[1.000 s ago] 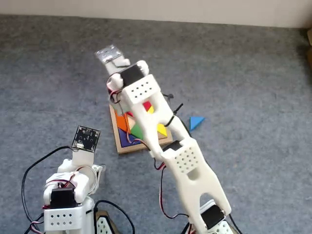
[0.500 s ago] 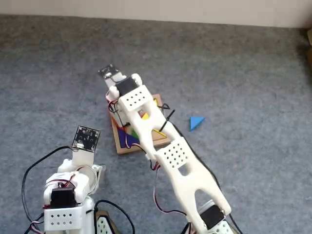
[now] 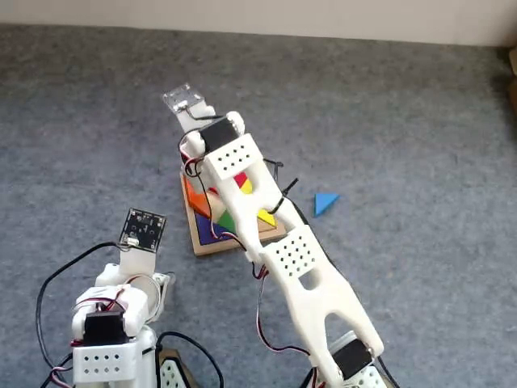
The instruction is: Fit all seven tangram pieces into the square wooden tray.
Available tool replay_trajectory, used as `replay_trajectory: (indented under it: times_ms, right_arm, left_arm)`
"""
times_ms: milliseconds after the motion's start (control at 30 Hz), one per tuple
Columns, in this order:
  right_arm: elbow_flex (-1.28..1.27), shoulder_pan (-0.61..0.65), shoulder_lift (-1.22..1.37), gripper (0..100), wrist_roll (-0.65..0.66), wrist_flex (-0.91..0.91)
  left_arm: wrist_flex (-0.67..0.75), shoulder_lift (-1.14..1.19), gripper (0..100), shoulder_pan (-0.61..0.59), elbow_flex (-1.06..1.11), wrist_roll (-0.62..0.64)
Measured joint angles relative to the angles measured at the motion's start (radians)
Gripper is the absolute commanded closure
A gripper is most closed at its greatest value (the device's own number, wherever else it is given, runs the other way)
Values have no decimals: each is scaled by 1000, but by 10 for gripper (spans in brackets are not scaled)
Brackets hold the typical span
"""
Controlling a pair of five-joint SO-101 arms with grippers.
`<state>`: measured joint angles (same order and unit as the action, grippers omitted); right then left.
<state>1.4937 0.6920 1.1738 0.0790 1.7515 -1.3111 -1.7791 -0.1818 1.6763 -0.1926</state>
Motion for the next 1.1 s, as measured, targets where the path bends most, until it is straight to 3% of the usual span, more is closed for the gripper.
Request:
replay_trajectory:
  times_ms: [300,1100]
  right_arm:
    - [3,74,58,993,0,-48]
    - [35,48,87,994,29,-5]
  left_arm:
    - [0,0,786,0,0,0]
    - [0,0,786,0,0,0]
